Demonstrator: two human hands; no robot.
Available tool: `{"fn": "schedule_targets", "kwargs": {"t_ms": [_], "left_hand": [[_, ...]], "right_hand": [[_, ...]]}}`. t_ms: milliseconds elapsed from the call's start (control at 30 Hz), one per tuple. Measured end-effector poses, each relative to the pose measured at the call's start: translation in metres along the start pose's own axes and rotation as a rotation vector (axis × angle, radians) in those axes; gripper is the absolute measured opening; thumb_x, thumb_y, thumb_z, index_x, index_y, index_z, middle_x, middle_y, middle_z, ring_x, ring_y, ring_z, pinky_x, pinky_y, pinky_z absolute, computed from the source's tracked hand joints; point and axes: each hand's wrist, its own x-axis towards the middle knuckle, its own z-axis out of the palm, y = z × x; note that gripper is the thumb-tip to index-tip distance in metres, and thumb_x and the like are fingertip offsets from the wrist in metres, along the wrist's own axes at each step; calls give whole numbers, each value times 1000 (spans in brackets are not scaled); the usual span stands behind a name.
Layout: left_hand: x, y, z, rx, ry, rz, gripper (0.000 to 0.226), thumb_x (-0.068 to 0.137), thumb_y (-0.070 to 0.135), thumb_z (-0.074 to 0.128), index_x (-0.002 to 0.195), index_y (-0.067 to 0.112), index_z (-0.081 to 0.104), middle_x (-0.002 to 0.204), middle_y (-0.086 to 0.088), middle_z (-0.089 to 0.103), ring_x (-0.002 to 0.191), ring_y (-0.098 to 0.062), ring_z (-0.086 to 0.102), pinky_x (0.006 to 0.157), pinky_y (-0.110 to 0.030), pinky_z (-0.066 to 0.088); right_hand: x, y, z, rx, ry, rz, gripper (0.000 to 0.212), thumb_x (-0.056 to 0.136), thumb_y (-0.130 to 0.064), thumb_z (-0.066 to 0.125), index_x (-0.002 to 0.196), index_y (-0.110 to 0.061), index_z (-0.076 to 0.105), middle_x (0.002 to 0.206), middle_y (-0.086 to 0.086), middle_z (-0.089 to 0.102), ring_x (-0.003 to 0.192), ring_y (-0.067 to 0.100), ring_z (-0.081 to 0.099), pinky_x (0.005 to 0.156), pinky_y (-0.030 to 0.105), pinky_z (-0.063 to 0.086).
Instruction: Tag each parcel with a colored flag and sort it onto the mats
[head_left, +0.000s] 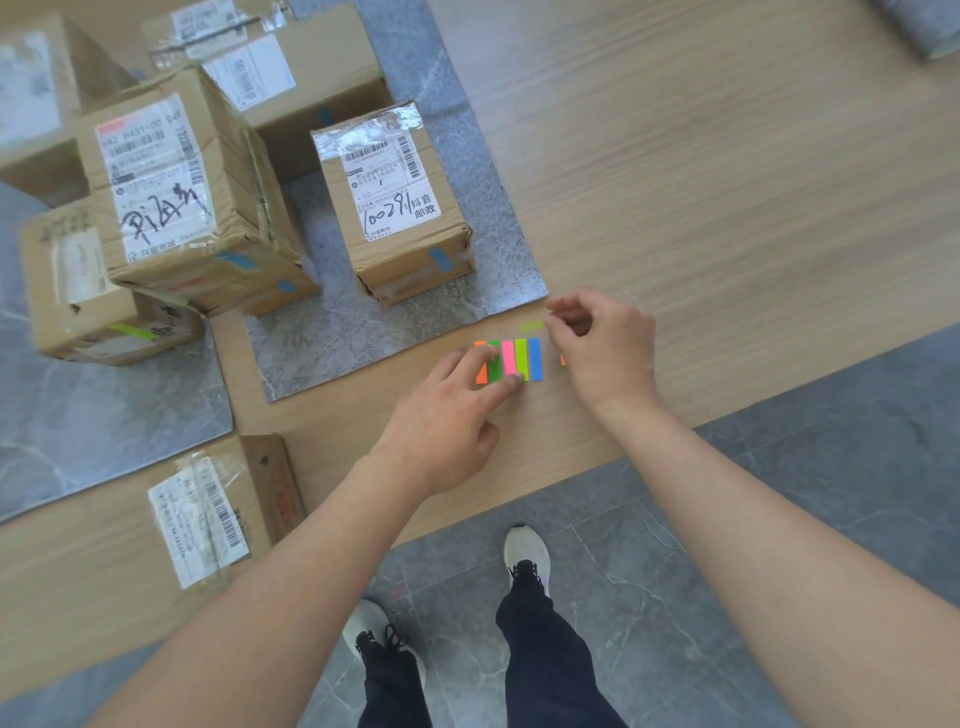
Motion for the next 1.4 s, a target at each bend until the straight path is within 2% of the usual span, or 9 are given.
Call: {"fn": "schedule_targets", "kwargs": {"t_ms": [133, 233, 333, 400, 633, 900, 1100, 1267, 1400], "left_hand": [[4, 4, -5, -169, 51, -47, 50, 90, 28, 50, 139, 28, 58, 141, -4, 49, 126, -25, 48, 100, -38, 47], [8, 16, -26, -790, 221, -414, 21, 96, 26, 63, 111, 22, 77, 108, 5, 69, 99, -9, 61, 87, -20, 44], [6, 21, -52, -1403, 258, -759, 17, 94, 26, 70, 89, 12, 79, 88, 0, 76, 81, -17, 66, 82, -29, 56], [-1, 18, -65, -1553, 208, -851, 19, 91, 27, 73, 87, 9, 77, 85, -3, 75, 79, -21, 65, 86, -35, 59], [-40, 11, -83, -1606, 250, -924, 8, 82, 7, 78, 88, 7, 72, 78, -4, 73, 83, -23, 64, 88, -36, 58], [-129, -6, -82, -1236, 424, -858, 8, 90, 14, 75, 83, 14, 71, 83, -6, 66, 73, -18, 64, 77, -34, 60], [-206, -33, -68, -1207, 500, -882, 9, 91, 9, 72, 83, 12, 69, 78, -11, 59, 69, -22, 59, 74, -39, 59], [-255, -52, -46, -1274, 492, -880, 10, 91, 7, 72, 98, 0, 70, 89, -15, 64, 70, -23, 64, 60, -24, 59], [-274, -60, -24, -1284, 494, -878, 5, 87, 9, 76, 90, 7, 73, 84, -13, 70, 67, -22, 64, 73, -36, 61]], "right_hand": [[-11, -7, -5, 217, 106, 24, 13, 83, -12, 80, 92, -19, 75, 77, -16, 73, 74, -1, 71, 73, 19, 57], [-24, -15, -4, 354, 85, -21, 13, 82, -7, 82, 92, -11, 75, 83, -8, 77, 77, 4, 74, 77, 25, 60], [-38, -25, -2, 369, 41, -141, 13, 81, -7, 84, 91, -8, 76, 85, -4, 78, 77, 5, 75, 79, 23, 60], [-46, -33, -1, 348, 9, -238, 12, 81, -5, 85, 91, -7, 77, 84, -4, 77, 77, 3, 74, 79, 19, 59], [-71, -58, 5, 342, -151, -436, 19, 80, -3, 85, 97, -5, 77, 90, -6, 74, 84, -4, 71, 82, 14, 55], [-112, -95, 31, 335, -189, -307, 18, 96, -19, 71, 113, -14, 76, 97, -8, 76, 88, 4, 72, 79, 18, 56], [-160, -122, 71, 322, -278, -181, 24, 102, -21, 58, 122, -22, 73, 106, -16, 74, 99, 7, 71, 91, 41, 59], [-203, -138, 95, 257, -307, -162, 29, 103, -19, 57, 128, -23, 70, 112, -14, 73, 105, 4, 69, 98, 34, 56], [-222, -141, 104, 183, -340, -211, 32, 103, -14, 55, 130, -25, 69, 102, -21, 71, 90, -6, 66, 83, 19, 54]]}}
